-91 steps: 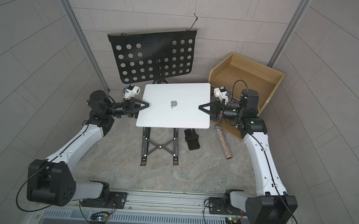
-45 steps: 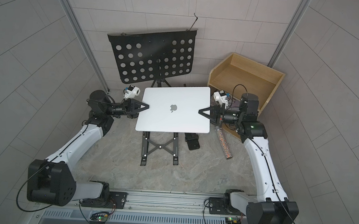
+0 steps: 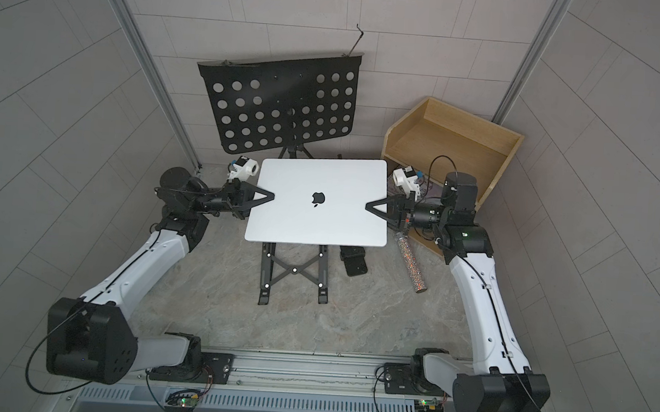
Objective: Close the laptop lid and set it aside
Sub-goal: Pick up the laptop from the computer stand.
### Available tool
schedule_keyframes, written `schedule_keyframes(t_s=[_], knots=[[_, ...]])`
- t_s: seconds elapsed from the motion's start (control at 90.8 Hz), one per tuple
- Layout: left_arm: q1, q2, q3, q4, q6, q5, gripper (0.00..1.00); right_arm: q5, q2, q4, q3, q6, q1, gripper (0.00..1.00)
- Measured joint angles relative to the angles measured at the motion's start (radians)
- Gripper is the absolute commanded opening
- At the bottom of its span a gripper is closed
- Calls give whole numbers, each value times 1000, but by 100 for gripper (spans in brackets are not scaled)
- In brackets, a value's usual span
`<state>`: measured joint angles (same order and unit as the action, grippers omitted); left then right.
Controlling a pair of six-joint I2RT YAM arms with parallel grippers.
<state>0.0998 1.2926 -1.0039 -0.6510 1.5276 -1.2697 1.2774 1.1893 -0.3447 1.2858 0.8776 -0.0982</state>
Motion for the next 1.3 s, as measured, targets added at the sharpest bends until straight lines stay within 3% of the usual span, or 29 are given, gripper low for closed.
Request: schedule_keyframes(t_s=[0.176, 0.253, 0.308, 0.44, 0.628, 0.771, 0.936, 1.145, 1.299], knots=[[1, -10, 2, -19, 19, -3, 0, 6, -21, 0, -8, -15, 0, 0], [1, -10, 2, -27, 19, -6, 0, 4, -27, -1, -18, -33, 0, 9], [1, -10, 3, -29, 18, -10, 0, 3, -31, -1, -26, -37, 0, 21], [7, -9, 7, -16, 32, -7, 0, -14, -33, 69, -58, -12, -1, 63], [10, -5, 23, 24, 33, 0, 0, -57, -49, 154, -85, 72, -1, 99], [10, -5, 48, -4, 66, 21, 0, -109, -89, 148, -98, 94, 14, 100], [12, -3, 77, -107, 150, 77, 0, -225, -139, -24, -82, 6, 104, 100], [13, -5, 97, -187, 196, 165, 0, -446, -177, -282, 41, -139, 155, 100], [39, -27, 130, -136, 163, 249, 0, -652, -227, -387, 168, -212, 163, 100]])
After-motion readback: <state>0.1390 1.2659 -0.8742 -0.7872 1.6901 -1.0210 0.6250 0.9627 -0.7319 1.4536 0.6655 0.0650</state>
